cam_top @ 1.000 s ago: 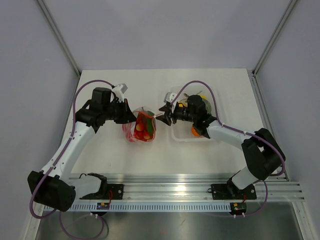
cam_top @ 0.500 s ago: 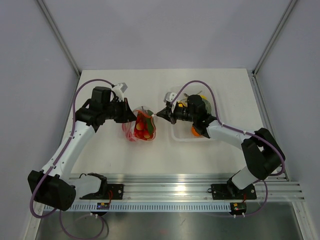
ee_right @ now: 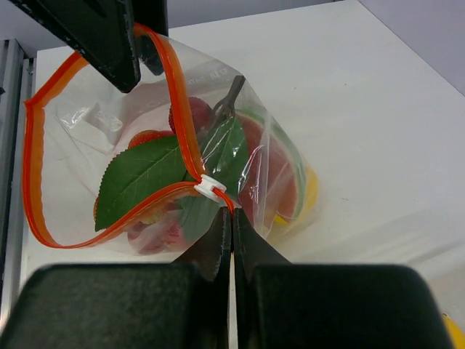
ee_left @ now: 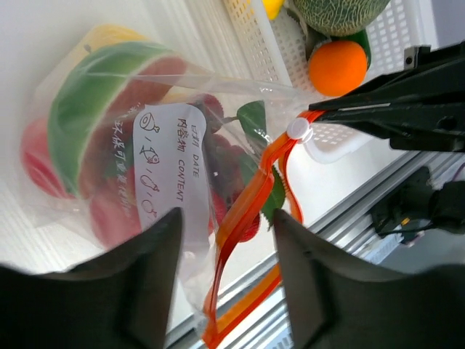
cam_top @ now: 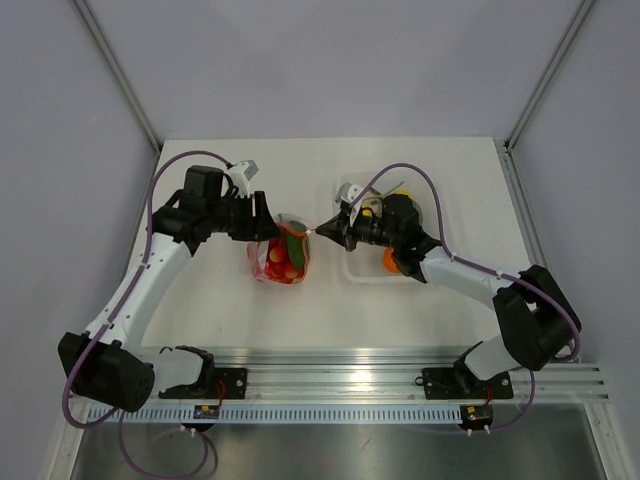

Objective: Place the food in the zip-top bag and seal the zipper
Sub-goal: Zip the zipper food storage bag at the center of the board.

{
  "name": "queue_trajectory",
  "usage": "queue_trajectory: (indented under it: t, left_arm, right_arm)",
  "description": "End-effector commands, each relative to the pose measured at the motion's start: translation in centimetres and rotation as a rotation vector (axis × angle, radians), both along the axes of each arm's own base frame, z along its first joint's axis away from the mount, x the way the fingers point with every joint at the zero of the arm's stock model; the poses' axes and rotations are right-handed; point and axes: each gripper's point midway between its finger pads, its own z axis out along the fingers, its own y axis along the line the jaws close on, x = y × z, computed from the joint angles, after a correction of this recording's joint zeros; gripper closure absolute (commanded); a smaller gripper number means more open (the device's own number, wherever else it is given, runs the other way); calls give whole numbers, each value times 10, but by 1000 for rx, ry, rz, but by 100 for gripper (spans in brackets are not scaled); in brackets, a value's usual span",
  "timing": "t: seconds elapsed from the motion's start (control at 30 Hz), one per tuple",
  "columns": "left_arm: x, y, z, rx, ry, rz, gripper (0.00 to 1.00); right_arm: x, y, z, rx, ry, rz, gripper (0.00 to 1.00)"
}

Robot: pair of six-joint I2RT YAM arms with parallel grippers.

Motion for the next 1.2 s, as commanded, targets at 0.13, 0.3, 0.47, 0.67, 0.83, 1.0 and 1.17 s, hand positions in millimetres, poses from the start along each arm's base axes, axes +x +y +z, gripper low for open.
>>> queue_trajectory:
  t: [0.13,0.3,0.47,0.67,0.83,1.0,1.17]
  left_arm:
    - [11,12,49,55,-189,-5,20]
    - [17,35,78,131,-326,88,5]
    - [13,32,101,114,-465,70,2]
    - [9,7,91,190,-572,-16,6]
    - [-15,-36,79,205,-567,-275,33]
    - [-19,-53,79,176,-581,-332,37]
    - [-25,-49,85,166,-599,-311,37]
  right_arm:
    - [-5,6,62,128,31,16,100]
    - [-18,6,67,152,97,51,100]
    - [-24,5,74,144,148,60,100]
    - [-28,3,78,149,159,61,100]
    - [-31,-1,77,145,152,56,100]
    - [-26,-3,84,159,132,23,100]
    - [-20,2,91,147,159,19,100]
